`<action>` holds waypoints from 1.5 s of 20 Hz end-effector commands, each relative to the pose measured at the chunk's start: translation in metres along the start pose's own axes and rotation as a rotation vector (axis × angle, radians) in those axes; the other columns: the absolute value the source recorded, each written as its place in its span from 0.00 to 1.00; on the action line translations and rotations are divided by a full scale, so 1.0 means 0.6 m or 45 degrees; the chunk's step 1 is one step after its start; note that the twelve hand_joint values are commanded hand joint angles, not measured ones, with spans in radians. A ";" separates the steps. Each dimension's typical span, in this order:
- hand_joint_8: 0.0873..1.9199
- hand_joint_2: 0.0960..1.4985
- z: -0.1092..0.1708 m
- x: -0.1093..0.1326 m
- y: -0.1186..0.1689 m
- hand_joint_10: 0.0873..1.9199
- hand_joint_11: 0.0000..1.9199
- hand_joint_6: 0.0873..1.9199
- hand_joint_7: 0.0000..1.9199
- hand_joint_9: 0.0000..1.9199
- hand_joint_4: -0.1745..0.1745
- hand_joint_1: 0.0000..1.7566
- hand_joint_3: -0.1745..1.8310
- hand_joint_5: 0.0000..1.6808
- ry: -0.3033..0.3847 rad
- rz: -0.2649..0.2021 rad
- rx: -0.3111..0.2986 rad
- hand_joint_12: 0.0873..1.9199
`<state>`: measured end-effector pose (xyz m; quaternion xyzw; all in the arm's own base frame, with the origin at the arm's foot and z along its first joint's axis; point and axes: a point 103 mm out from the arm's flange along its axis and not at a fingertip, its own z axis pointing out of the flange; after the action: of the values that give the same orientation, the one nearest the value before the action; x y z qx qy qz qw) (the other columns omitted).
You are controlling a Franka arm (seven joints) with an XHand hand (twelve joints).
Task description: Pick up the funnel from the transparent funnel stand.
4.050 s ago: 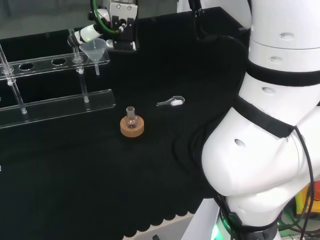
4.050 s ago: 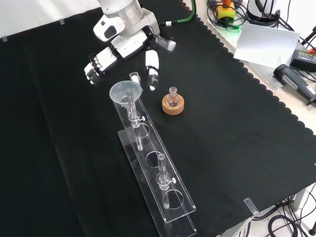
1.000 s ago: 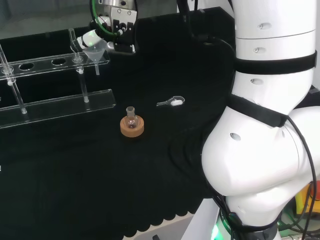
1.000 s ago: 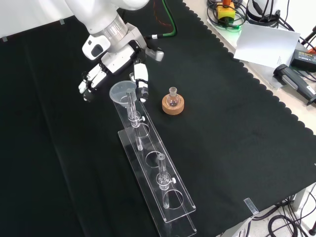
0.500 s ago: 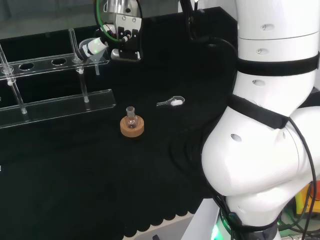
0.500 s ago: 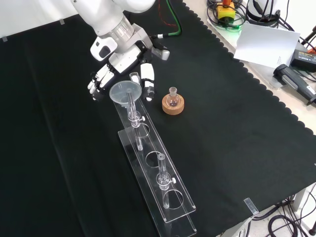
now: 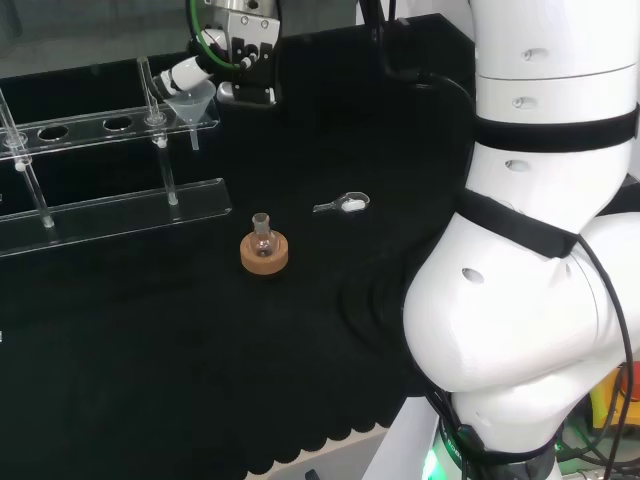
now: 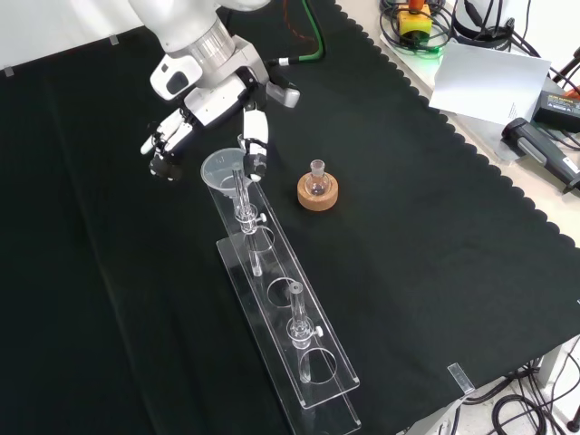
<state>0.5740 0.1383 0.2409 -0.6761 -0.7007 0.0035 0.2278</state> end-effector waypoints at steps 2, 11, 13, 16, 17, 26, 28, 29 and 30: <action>0.21 0.44 0.030 -0.021 -0.031 0.37 0.00 0.00 0.24 0.02 0.27 0.30 0.11 0.15 -0.012 0.034 0.017 0.00; 0.22 0.44 0.029 0.004 -0.005 0.39 0.00 0.00 0.24 0.02 0.27 0.30 0.11 0.16 -0.027 0.049 0.024 0.00; 0.22 0.44 0.029 0.001 -0.009 0.39 0.00 0.00 0.24 0.02 0.27 0.30 0.11 0.16 -0.021 0.044 0.010 0.00; 0.22 0.45 0.028 -0.013 -0.022 0.39 0.00 0.00 0.25 0.02 0.27 0.31 0.11 0.16 -0.015 0.039 -0.001 0.00; 0.22 0.45 0.028 -0.001 -0.009 0.39 0.00 0.00 0.25 0.02 0.27 0.31 0.11 0.16 -0.027 0.054 0.011 0.00; 0.22 0.45 0.027 -0.003 -0.012 0.39 0.00 0.00 0.23 0.02 0.27 0.30 0.11 0.15 -0.018 0.066 0.024 0.00; 0.22 0.45 0.027 0.001 -0.007 0.39 0.00 0.00 0.23 0.02 0.27 0.30 0.11 0.14 -0.024 0.053 0.022 0.00; 0.22 0.45 0.028 0.001 -0.008 0.39 0.00 0.00 0.23 0.02 0.27 0.30 0.11 0.14 -0.027 0.051 0.021 0.00; 0.22 0.45 0.029 -0.001 -0.009 0.39 0.00 0.00 0.23 0.02 0.26 0.30 0.11 0.14 -0.024 0.048 0.019 0.00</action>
<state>0.5524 0.1383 0.2246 -0.6882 -0.6874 0.0219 0.2310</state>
